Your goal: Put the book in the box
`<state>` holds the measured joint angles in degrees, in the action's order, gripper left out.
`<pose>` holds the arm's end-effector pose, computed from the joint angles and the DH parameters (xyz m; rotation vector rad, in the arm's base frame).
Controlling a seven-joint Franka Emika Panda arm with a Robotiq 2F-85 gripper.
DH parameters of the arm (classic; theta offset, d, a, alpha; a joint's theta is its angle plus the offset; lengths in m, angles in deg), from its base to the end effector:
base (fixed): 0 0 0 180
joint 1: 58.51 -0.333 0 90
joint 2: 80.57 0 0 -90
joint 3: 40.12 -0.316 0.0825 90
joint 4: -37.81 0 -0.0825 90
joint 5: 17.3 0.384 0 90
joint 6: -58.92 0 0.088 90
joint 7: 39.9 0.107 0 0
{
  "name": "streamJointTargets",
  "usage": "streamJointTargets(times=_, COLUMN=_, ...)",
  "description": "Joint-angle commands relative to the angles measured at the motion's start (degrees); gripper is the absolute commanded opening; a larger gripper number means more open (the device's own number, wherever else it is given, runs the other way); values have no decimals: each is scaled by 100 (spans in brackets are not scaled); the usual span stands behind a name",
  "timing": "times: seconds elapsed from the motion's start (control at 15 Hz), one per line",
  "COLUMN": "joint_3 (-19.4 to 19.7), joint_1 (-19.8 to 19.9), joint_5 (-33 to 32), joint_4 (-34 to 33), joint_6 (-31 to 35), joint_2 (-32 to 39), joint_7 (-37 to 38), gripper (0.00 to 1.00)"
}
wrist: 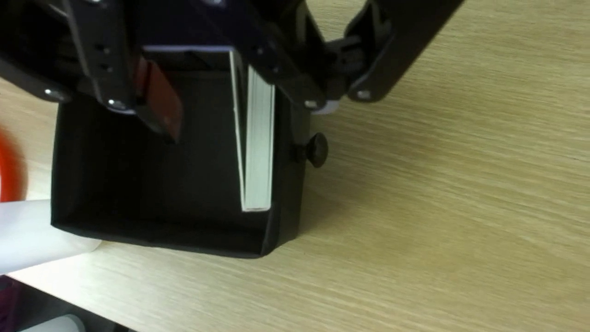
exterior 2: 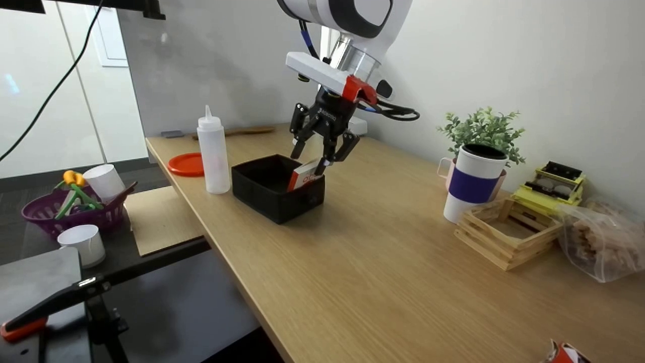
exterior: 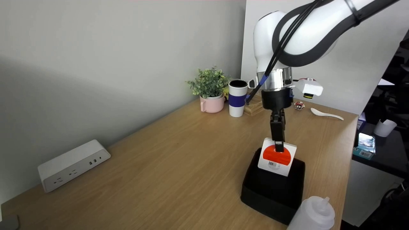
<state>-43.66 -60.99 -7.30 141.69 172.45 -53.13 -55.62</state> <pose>0.6093 0.0732 0.2566 -2.8789 -0.4086 0.4314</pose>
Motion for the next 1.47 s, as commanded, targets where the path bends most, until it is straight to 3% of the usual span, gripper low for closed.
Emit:
streamJointTargets(times=0.0, joint_3=-93, joint_1=106, joint_5=48, joint_4=-21, joint_6=-97, joint_2=-67, joint_7=165, gripper=96)
streamJointTargets(times=0.13, joint_3=-80, joint_1=84, joint_5=37, joint_4=124, joint_6=11, joint_2=-201, joint_7=282, gripper=100)
streamJointTargets(times=1.13, joint_3=-1, joint_1=-6, joint_5=88, joint_4=1781, joint_6=883, joint_2=-1656, joint_7=1540, gripper=100)
streamJointTargets(times=1.4, joint_3=-1, joint_1=0, joint_5=75, joint_4=1595, joint_6=680, joint_2=-1507, joint_7=1466, gripper=100)
